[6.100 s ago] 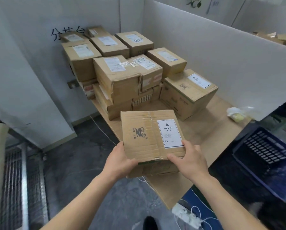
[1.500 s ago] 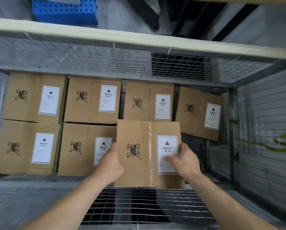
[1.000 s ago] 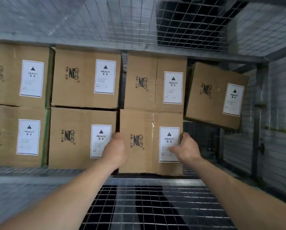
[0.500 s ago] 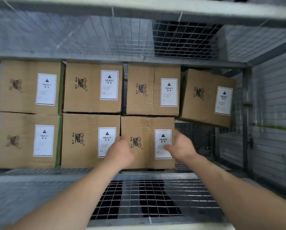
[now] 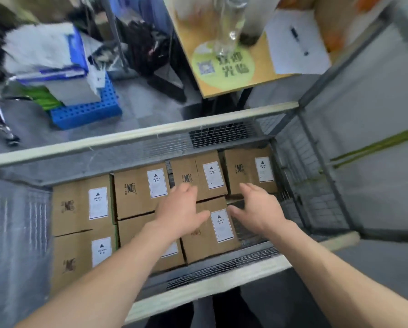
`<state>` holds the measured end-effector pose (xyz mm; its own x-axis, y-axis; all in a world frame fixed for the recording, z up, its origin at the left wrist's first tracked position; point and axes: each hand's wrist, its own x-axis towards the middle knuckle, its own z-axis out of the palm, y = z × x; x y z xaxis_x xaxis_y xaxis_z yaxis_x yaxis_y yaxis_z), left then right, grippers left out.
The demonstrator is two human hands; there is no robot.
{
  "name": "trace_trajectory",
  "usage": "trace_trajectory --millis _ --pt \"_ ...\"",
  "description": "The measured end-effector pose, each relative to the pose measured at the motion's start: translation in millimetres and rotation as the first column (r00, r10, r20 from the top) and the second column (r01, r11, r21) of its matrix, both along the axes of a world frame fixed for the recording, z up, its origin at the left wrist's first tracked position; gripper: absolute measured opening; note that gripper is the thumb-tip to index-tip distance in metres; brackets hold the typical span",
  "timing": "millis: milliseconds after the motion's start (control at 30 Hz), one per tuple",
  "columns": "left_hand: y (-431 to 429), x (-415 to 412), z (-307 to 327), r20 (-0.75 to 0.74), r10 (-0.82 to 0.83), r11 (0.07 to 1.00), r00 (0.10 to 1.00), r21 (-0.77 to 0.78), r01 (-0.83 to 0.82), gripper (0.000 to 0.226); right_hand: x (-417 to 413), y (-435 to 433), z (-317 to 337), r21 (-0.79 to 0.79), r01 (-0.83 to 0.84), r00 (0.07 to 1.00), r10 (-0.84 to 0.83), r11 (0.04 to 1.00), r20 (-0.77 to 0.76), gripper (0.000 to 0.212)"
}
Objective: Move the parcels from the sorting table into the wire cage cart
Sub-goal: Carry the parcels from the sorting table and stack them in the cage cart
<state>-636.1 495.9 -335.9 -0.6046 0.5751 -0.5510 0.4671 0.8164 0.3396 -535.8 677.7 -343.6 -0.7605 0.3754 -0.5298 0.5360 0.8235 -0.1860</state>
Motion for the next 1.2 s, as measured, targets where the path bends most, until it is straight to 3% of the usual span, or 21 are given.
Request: trace_trajectory --millis 200,500,967,1200 --pt "12.4 0.2 89.7 -0.17 -0.169 0.978 0.971 0.095 0.187 0.073 34.2 -4.2 92.3 0.119 0.104 0.989 -0.09 0.988 -0.117 0.054" --pt "43.4 46.4 172.4 -0.329 -0.304 0.891 0.894 0.234 0.389 0.078 106.0 0.1 184.8 0.214 0.3 0.945 -0.26 0.93 -0.197 0.063" --pt "42.7 177.0 236.2 -0.457 -0.418 0.751 0.785 0.312 0.582 0.086 251.4 -35.8 259.1 0.226 0.542 0.816 -0.443 0.809 -0.373 0.066" --pt "31.9 229.0 251.9 -0.504 -0.476 0.666 0.72 0.328 0.67 0.085 308.5 -67.9 280.9 0.234 0.629 0.762 -0.529 0.741 -0.374 0.065"
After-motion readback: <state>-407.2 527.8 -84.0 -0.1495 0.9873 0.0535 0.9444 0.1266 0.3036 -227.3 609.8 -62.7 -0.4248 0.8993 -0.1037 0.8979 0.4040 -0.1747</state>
